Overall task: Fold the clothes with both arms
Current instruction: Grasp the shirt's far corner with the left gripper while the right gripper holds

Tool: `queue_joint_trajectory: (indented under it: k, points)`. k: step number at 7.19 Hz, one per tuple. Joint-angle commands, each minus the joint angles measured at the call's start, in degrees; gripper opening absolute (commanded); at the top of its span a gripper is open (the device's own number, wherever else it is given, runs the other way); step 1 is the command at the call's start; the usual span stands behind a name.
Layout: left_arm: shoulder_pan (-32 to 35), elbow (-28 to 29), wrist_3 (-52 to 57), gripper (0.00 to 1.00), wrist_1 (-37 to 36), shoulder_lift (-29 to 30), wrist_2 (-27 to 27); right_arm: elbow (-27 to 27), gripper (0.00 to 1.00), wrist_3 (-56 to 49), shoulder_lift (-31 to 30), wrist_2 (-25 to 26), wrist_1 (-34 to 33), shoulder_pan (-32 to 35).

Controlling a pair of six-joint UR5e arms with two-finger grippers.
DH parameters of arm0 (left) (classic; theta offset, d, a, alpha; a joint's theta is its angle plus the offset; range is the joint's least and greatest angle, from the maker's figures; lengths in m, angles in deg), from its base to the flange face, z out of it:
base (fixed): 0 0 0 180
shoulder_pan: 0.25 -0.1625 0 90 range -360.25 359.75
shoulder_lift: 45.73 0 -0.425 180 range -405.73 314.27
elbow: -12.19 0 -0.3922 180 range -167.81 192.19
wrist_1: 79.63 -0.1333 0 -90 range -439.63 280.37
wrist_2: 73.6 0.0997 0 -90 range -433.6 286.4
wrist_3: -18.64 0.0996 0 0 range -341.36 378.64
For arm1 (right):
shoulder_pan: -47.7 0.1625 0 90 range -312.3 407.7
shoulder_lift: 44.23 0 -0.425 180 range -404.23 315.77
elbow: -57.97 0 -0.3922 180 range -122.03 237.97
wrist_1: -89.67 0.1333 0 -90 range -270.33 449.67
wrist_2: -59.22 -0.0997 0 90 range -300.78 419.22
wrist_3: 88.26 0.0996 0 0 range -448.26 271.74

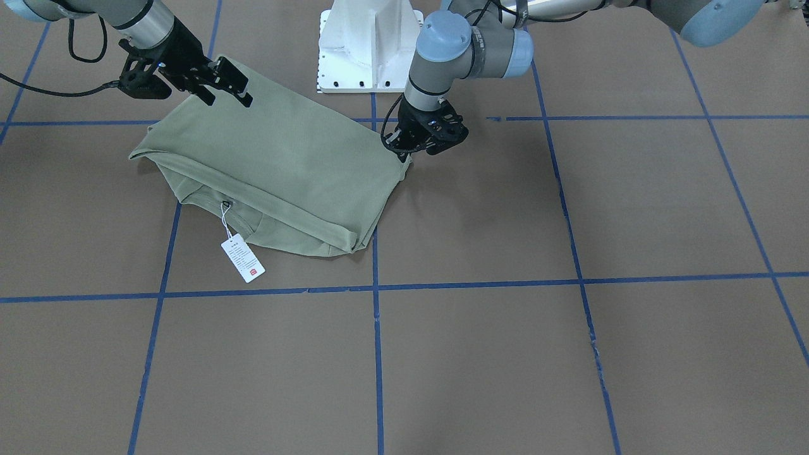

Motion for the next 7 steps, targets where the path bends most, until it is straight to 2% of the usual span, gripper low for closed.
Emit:
queue_joint_trajectory:
  k: [1,4,6,7]
  points:
    - [4.7,-0.6,2.5,0.0,-2.1,0.2,0.1,-0.1,1.0,0.0,0.0,0.5,0.0,0.8]
    - [13.0,4.0,12.7,0.0,-1.7,0.4,0.3,0.0,1.0,0.0,1.0,1.8,0.0,1.5]
    - [18.4,12.2,21.3,0.0,0.8,4.8,0.3,1.5,1.0,0.0,1.6,4.5,0.0,1.3]
    - [20.4,18.5,24.1,0.0,6.6,6.6,0.3,2.5,1.0,0.1,3.2,4.6,0.0,1.3]
